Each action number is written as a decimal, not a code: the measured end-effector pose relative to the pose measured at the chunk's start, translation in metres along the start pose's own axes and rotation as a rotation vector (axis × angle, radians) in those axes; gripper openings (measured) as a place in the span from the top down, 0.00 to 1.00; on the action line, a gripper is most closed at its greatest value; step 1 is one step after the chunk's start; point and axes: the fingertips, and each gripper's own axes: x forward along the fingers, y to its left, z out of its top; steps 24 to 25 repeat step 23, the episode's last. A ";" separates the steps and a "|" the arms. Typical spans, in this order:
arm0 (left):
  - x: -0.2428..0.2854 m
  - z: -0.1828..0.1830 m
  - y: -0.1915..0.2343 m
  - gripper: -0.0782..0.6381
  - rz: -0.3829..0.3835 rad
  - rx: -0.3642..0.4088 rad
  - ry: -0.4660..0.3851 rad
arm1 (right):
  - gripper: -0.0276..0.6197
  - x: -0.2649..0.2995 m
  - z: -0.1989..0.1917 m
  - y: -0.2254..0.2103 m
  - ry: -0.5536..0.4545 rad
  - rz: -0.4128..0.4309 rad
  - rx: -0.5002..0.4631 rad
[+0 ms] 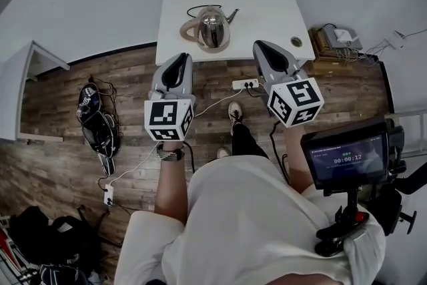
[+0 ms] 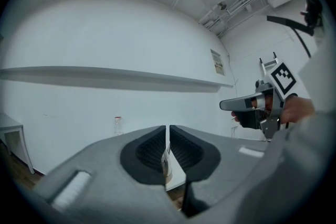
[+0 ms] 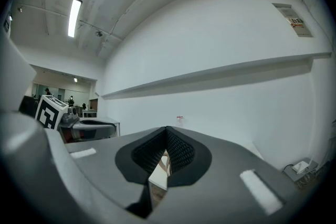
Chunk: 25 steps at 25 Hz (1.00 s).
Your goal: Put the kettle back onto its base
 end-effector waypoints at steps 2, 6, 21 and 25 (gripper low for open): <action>0.000 0.002 -0.003 0.85 -0.010 0.001 -0.004 | 0.95 -0.002 0.001 0.000 0.002 -0.007 -0.003; -0.039 0.017 -0.020 0.85 -0.018 0.015 -0.033 | 0.95 -0.040 0.010 0.023 -0.014 -0.017 -0.010; -0.040 0.025 -0.021 0.85 -0.049 0.046 -0.028 | 0.95 -0.046 0.017 0.030 -0.024 -0.028 -0.007; -0.039 0.026 -0.020 0.85 -0.051 0.048 -0.028 | 0.95 -0.047 0.016 0.030 -0.022 -0.030 -0.006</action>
